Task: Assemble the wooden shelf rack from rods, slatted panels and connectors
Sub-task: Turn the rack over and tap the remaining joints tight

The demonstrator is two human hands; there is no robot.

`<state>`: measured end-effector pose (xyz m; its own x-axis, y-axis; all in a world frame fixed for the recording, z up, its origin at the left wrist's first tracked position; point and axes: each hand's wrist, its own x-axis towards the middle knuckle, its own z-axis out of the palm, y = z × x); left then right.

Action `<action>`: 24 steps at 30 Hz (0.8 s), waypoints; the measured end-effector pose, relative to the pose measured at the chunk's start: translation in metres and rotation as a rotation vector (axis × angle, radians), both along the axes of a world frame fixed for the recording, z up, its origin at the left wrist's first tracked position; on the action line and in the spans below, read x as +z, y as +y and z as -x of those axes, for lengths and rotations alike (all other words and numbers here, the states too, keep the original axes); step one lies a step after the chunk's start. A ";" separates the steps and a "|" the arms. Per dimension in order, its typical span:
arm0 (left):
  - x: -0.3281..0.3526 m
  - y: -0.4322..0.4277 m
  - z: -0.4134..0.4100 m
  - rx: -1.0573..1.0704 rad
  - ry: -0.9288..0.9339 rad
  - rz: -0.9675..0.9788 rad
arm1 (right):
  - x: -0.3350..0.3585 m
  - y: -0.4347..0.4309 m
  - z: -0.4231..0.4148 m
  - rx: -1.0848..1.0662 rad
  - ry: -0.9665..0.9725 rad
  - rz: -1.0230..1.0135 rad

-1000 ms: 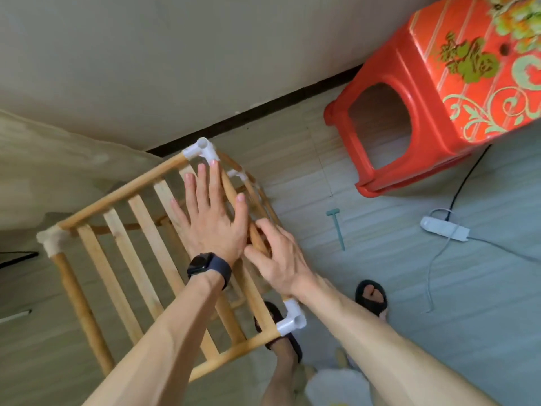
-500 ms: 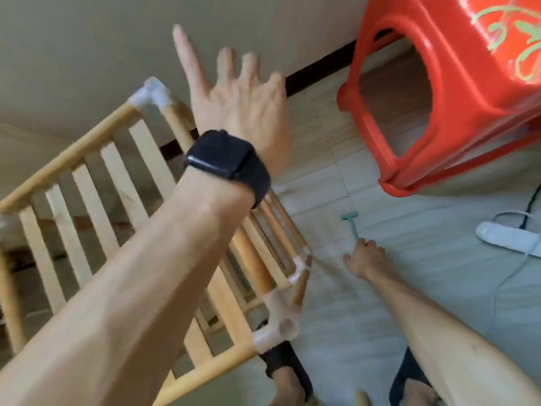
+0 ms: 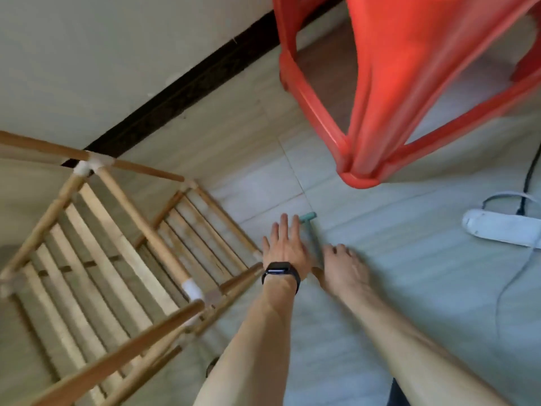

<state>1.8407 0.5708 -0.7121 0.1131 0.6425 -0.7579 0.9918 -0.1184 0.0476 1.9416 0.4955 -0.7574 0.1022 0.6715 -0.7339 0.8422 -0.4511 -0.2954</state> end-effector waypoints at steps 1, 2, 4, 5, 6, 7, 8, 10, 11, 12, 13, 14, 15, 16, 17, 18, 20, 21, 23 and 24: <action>-0.023 -0.007 0.009 -0.024 0.010 0.006 | -0.012 -0.004 0.002 0.027 -0.024 -0.019; -0.044 -0.014 0.016 -0.044 0.016 0.006 | -0.025 -0.009 0.003 0.042 -0.047 -0.050; -0.075 -0.027 0.029 -0.061 0.022 -0.022 | -0.042 -0.015 0.004 0.074 -0.053 -0.101; -0.086 -0.032 0.035 -0.072 0.022 -0.050 | -0.045 -0.017 0.005 0.090 -0.051 -0.121; -0.092 -0.036 0.039 -0.081 0.017 -0.065 | -0.046 -0.019 0.005 0.097 -0.051 -0.117; -0.094 -0.039 0.041 -0.090 0.013 -0.061 | -0.043 -0.021 0.002 0.102 -0.056 -0.090; -0.091 -0.037 0.042 -0.107 0.012 -0.037 | -0.037 -0.021 -0.002 0.099 -0.055 -0.061; -0.069 -0.025 0.039 -0.141 0.027 0.060 | -0.013 -0.019 -0.013 0.094 -0.013 0.015; -0.051 -0.019 0.036 -0.148 0.041 0.103 | 0.005 -0.019 -0.020 0.070 0.024 0.058; -0.029 -0.015 0.032 -0.141 0.054 0.125 | 0.028 -0.019 -0.026 0.024 0.053 0.094; -0.001 -0.013 0.027 -0.126 0.062 0.121 | 0.056 -0.019 -0.032 -0.036 0.075 0.124; 0.030 -0.014 0.022 -0.109 0.059 0.108 | 0.087 -0.021 -0.037 -0.099 0.095 0.145; 0.062 -0.016 0.017 -0.093 0.045 0.099 | 0.119 -0.023 -0.042 -0.167 0.115 0.148; 0.098 -0.020 0.012 -0.077 0.026 0.092 | 0.156 -0.026 -0.047 -0.231 0.126 0.133; 0.133 -0.026 0.009 -0.057 0.002 0.086 | 0.194 -0.028 -0.050 -0.283 0.129 0.109; 0.169 -0.032 0.007 -0.036 -0.027 0.081 | 0.231 -0.030 -0.052 -0.323 0.127 0.085; 0.245 -0.047 0.005 0.013 -0.109 0.050 | 0.310 -0.037 -0.053 -0.334 0.121 0.066; 0.280 -0.055 0.006 0.032 -0.166 0.018 | 0.345 -0.041 -0.052 -0.320 0.120 0.072; 0.350 -0.066 0.014 0.054 -0.297 -0.095 | 0.409 -0.046 -0.048 -0.347 0.116 0.083; 0.383 -0.072 0.022 0.056 -0.356 -0.175 | 0.437 -0.050 -0.043 -0.377 0.121 0.082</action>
